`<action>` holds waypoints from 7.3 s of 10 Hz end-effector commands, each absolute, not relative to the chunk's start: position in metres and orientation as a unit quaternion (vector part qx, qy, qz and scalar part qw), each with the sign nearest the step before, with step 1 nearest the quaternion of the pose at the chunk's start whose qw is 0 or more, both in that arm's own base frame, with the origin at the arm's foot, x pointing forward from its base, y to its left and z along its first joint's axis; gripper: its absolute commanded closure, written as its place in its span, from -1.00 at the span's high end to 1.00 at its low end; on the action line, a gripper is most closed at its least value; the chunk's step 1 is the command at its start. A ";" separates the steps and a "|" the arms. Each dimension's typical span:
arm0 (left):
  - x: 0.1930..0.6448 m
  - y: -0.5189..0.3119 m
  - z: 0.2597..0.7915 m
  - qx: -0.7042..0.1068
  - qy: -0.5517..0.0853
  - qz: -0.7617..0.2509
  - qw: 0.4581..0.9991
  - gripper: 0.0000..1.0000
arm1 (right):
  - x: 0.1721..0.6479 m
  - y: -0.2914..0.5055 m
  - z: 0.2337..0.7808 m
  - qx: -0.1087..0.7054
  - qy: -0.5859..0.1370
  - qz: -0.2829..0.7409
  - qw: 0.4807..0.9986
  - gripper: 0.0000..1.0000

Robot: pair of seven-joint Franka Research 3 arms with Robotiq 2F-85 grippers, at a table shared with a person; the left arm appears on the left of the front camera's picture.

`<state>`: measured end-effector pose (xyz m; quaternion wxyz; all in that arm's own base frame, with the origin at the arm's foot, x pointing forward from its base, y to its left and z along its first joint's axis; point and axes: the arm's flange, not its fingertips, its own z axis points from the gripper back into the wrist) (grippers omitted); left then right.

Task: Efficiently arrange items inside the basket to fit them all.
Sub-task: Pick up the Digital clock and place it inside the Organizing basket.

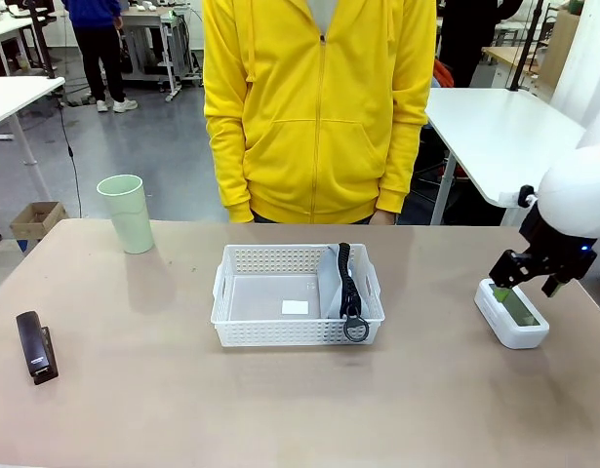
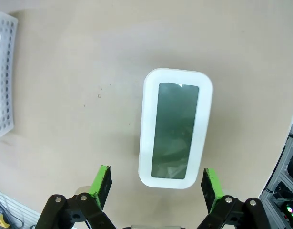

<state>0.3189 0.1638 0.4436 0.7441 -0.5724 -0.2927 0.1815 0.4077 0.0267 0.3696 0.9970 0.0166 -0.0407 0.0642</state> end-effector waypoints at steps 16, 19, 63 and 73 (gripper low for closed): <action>0.316 0.164 0.443 -0.574 -0.295 0.172 0.745 1.00 | 0.425 0.013 0.352 -0.008 -0.051 0.032 0.998 1.00; 0.316 0.164 0.443 -0.574 -0.295 0.172 0.745 1.00 | 0.408 0.005 0.393 -0.015 -0.087 0.047 0.995 1.00; 0.316 0.164 0.443 -0.574 -0.295 0.172 0.745 1.00 | 0.432 0.023 0.354 0.008 -0.019 0.073 0.997 1.00; 0.316 0.164 0.443 -0.574 -0.295 0.172 0.745 1.00 | 0.453 0.017 0.317 -0.002 0.018 0.054 0.998 1.00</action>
